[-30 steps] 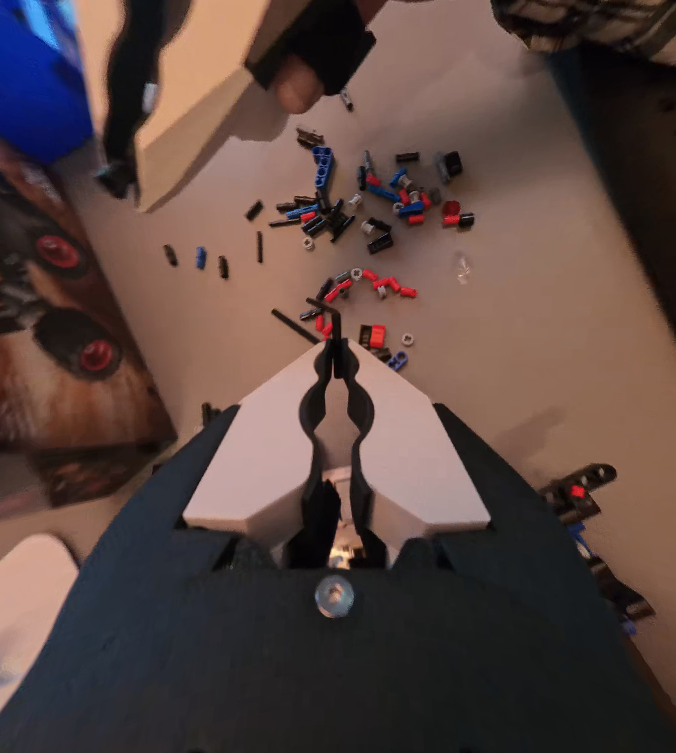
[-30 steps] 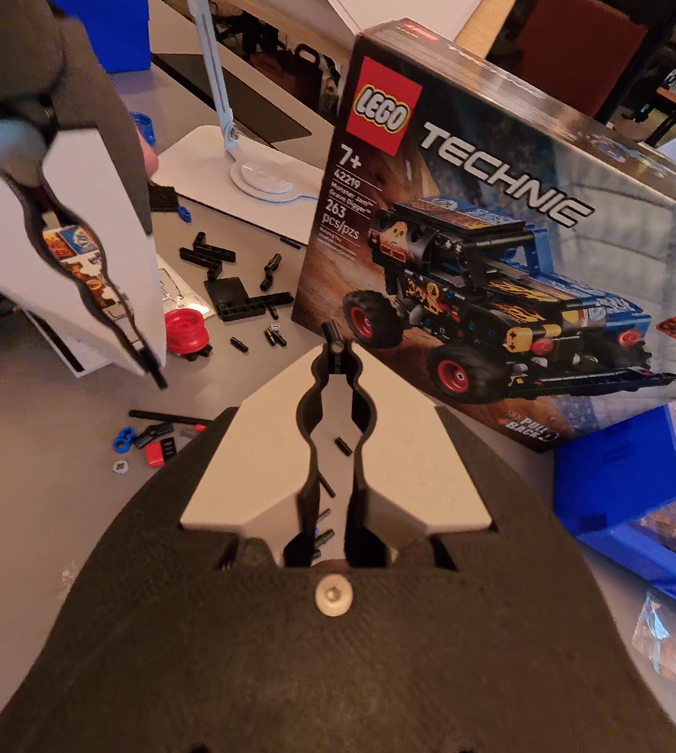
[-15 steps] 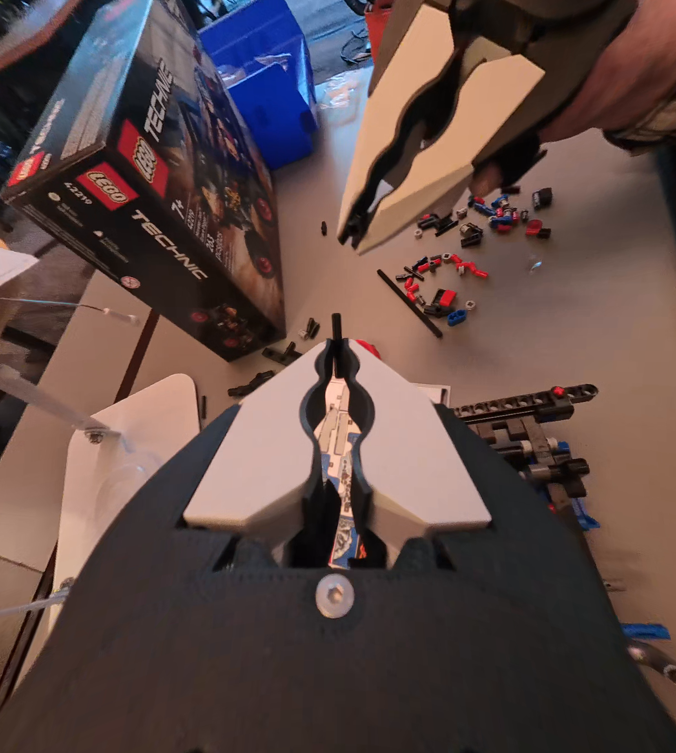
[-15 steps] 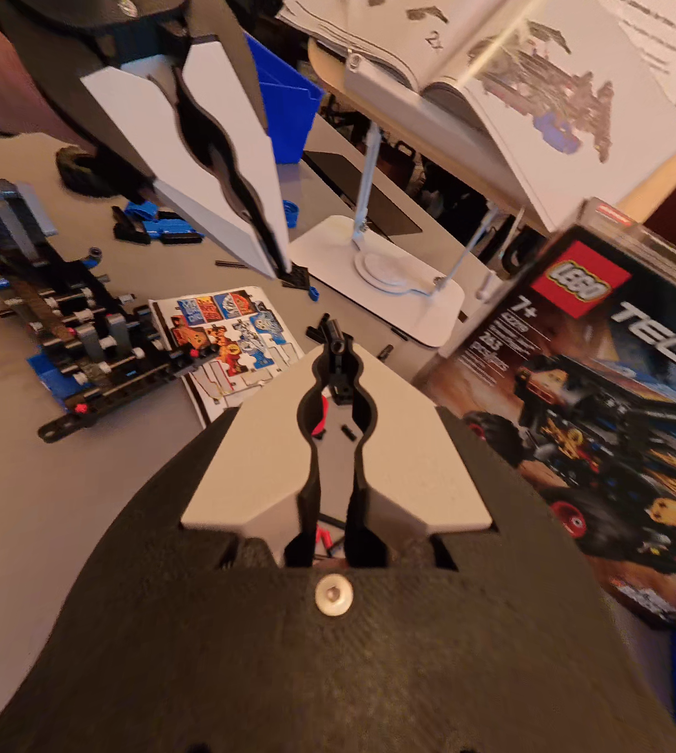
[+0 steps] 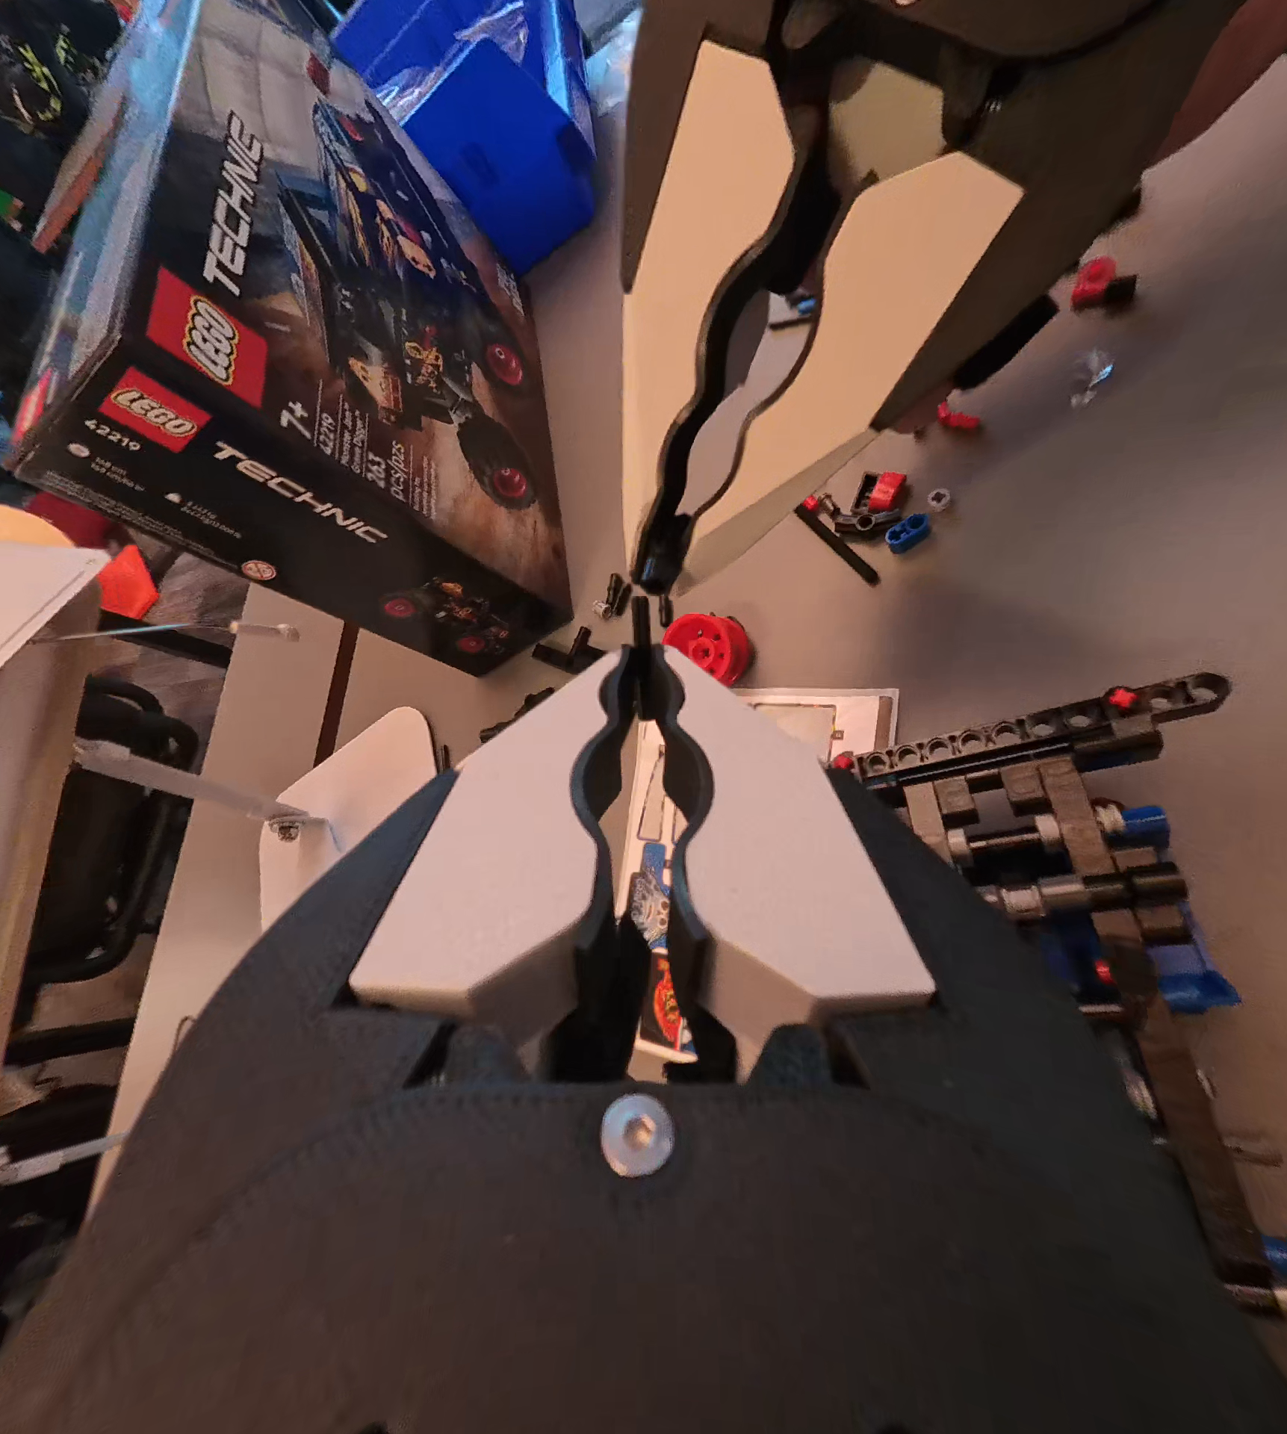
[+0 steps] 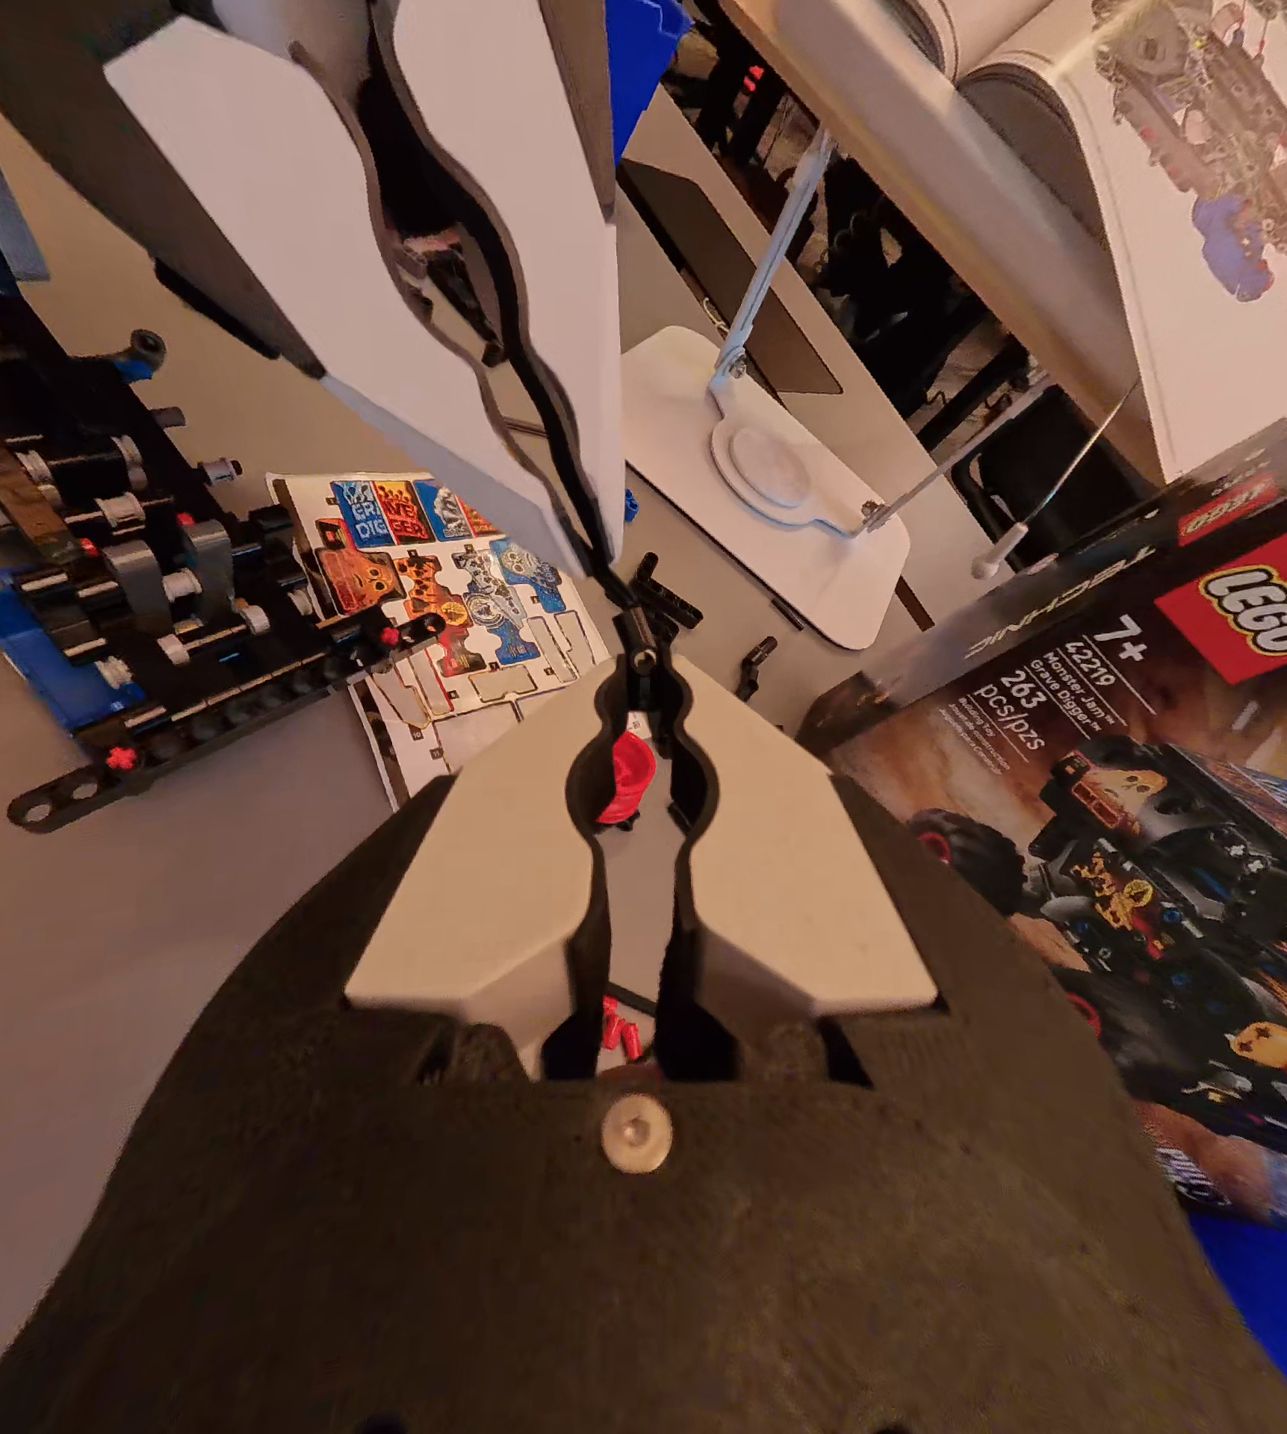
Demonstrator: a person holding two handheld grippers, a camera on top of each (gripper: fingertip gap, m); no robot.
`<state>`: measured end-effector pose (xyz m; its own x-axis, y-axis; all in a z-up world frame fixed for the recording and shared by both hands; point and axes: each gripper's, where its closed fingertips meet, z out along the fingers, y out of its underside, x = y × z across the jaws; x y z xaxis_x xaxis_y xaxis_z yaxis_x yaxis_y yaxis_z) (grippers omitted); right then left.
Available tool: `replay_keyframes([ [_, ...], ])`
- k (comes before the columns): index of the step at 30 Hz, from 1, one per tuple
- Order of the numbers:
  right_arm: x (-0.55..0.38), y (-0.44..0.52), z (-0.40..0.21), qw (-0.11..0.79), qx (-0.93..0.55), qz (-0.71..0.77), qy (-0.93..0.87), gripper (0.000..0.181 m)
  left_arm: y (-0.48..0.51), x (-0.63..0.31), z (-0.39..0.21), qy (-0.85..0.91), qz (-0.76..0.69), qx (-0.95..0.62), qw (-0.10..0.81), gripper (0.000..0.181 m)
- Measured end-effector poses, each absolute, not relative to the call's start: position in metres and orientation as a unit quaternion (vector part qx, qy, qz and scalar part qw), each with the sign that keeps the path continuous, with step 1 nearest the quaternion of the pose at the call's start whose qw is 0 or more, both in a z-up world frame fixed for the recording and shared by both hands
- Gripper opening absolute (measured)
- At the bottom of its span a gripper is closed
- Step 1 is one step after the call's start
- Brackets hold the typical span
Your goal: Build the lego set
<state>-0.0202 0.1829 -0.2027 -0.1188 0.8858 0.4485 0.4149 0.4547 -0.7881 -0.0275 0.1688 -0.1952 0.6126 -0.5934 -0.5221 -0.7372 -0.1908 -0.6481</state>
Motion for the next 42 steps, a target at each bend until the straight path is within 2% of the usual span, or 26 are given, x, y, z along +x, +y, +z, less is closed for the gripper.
replay_keyframes([
  [10,-0.021,0.187,-0.208,0.482,-0.470,0.203,-0.710,0.005,0.175,-0.027,-0.202,0.459,0.164,-0.755,0.439,0.001],
  [29,-0.018,0.190,-0.213,0.479,-0.470,0.176,-0.720,0.005,0.173,-0.024,-0.204,0.471,0.193,-0.746,0.429,0.001],
  [42,-0.017,0.193,-0.212,0.500,-0.448,0.131,-0.730,0.005,0.173,-0.024,-0.203,0.512,0.271,-0.715,0.392,0.001],
])
